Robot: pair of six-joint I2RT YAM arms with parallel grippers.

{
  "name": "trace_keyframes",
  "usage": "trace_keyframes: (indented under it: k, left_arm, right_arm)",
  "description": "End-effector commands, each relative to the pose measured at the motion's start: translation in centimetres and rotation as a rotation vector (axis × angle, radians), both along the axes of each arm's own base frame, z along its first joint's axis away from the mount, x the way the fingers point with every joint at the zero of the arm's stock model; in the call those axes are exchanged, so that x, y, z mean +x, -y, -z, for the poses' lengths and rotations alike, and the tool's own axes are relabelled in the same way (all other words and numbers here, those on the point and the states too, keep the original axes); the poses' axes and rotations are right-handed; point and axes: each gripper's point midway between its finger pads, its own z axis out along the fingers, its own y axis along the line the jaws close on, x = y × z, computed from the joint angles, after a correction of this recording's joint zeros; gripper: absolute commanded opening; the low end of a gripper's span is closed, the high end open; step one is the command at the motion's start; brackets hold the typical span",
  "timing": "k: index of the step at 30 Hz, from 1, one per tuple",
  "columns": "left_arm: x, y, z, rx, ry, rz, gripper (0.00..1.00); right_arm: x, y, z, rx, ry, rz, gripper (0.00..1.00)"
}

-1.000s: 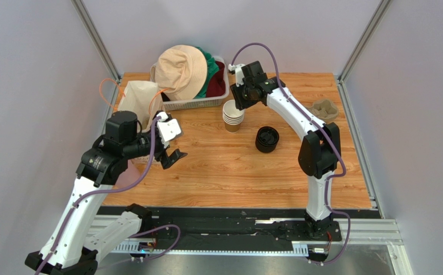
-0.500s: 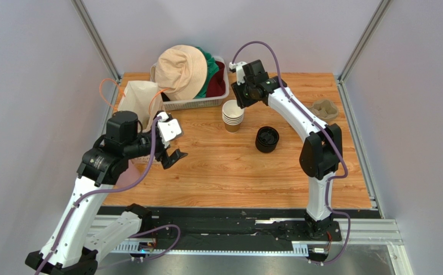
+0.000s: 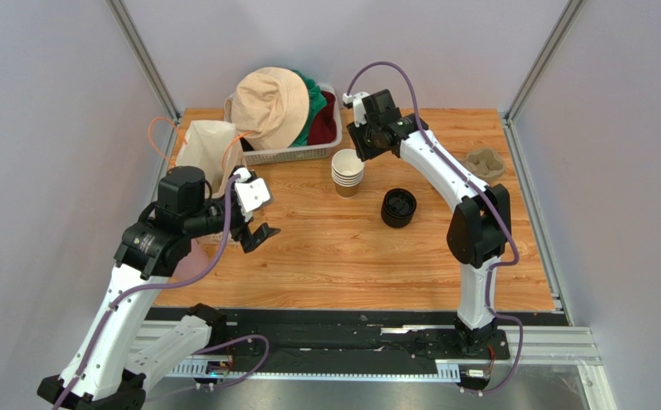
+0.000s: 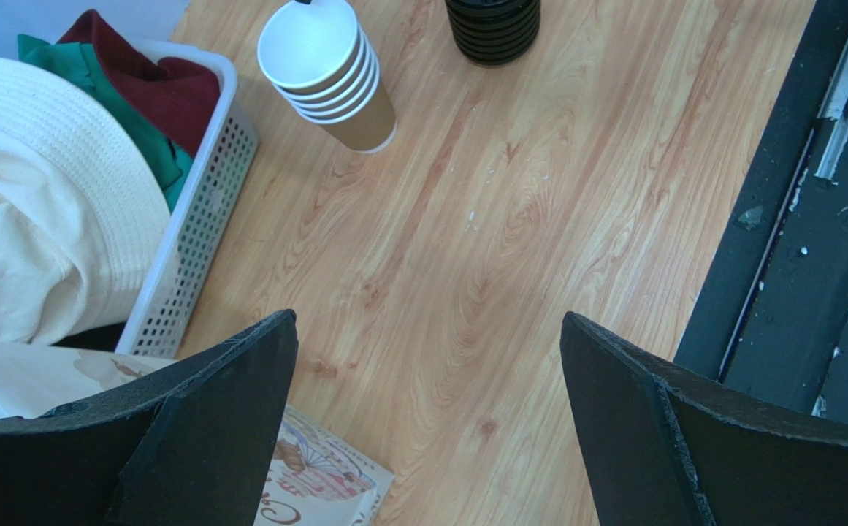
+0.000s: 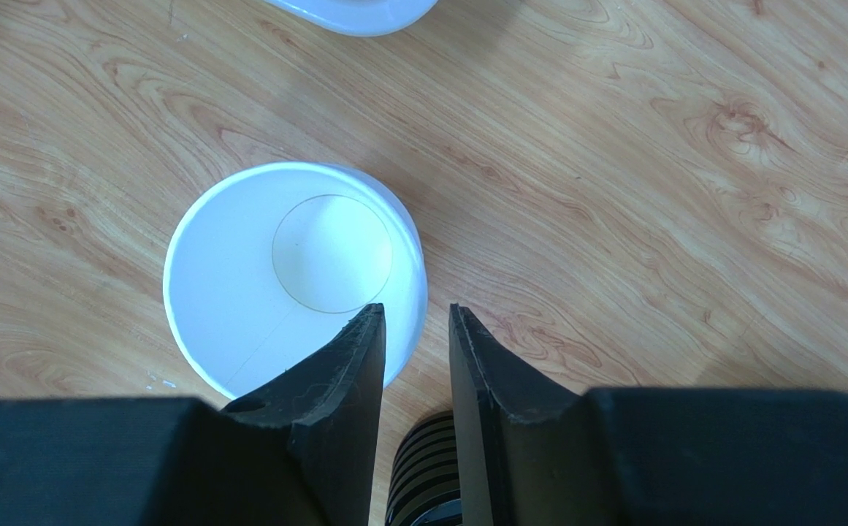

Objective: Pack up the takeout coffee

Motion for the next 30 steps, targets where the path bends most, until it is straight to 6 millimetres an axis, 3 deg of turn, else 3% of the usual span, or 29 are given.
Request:
trace_keyframes:
  k: [1,13,18,30]
  left_arm:
    - [-0.3,0.5,-0.6,-0.032,0.013,0.022,0.98]
    - [-0.3,0.5,-0.6,-0.033,0.011,0.023,0.98]
    - [-0.3,0.5,-0.7,-0.035,0.012,0.024,0.98]
    - [-0.2,0.6,-0.6,-0.034,0.006,0.028,0.98]
  right_arm:
    - [0.7,-0.3,0.2,0.003,0.021,-0.007,0.31]
    - [0.5,-0.5,1.5,-0.002,-0.012,-0.018,0.31]
    - [0.4,-0.5,1.5,0.002,-0.016,-0.018,0.21]
    - [0.4,-0.4,-0.2,0.01,0.021,-0.017,0.23]
